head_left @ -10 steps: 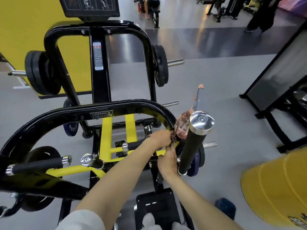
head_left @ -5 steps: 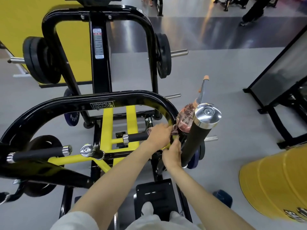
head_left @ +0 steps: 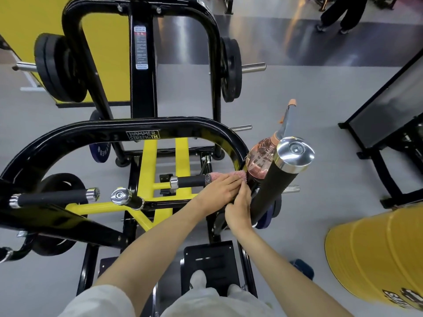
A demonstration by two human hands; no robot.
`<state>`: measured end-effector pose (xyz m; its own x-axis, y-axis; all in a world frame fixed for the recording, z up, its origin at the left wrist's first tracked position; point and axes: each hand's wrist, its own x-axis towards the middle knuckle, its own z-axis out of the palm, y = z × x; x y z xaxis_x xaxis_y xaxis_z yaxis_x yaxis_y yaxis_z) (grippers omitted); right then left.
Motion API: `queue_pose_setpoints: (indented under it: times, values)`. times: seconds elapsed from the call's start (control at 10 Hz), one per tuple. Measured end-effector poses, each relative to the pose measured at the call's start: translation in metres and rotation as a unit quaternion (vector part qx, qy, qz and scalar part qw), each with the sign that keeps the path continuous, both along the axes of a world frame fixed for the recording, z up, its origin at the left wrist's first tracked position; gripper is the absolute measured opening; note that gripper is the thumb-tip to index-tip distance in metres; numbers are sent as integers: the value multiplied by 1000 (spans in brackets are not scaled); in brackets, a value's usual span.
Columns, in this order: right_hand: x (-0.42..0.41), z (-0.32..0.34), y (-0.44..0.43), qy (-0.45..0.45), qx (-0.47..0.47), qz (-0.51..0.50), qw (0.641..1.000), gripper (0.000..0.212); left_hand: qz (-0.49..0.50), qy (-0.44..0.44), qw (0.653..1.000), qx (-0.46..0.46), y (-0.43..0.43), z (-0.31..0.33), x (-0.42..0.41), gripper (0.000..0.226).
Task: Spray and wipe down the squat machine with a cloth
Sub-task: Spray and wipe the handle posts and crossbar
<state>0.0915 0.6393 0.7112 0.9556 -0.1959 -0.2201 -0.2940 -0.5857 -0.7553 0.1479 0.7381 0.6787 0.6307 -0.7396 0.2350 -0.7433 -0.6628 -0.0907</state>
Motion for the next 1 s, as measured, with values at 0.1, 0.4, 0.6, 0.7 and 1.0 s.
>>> queue_pose_setpoints:
  times: [0.1, 0.4, 0.6, 0.7, 1.0]
  values:
    - [-7, 8, -2, -3, -39, 35, 999, 90, -19, 23, 999, -20, -3, -13, -7, 45]
    - [-9, 4, -12, 28, -36, 175, 983, 86, 483, 521, 269, -650, -16, -26, -38, 26]
    - [-5, 8, -11, 43, -24, 168, 985, 74, 368, 551, 53, -747, -40, 5, -17, 25]
    - [-3, 9, -13, 46, -37, 182, 982, 70, 368, 547, 27, -751, -46, 16, -10, 29]
    - [-4, 8, -14, 35, 31, 158, 986, 70, 335, 562, -8, -756, -45, 7, -4, 32]
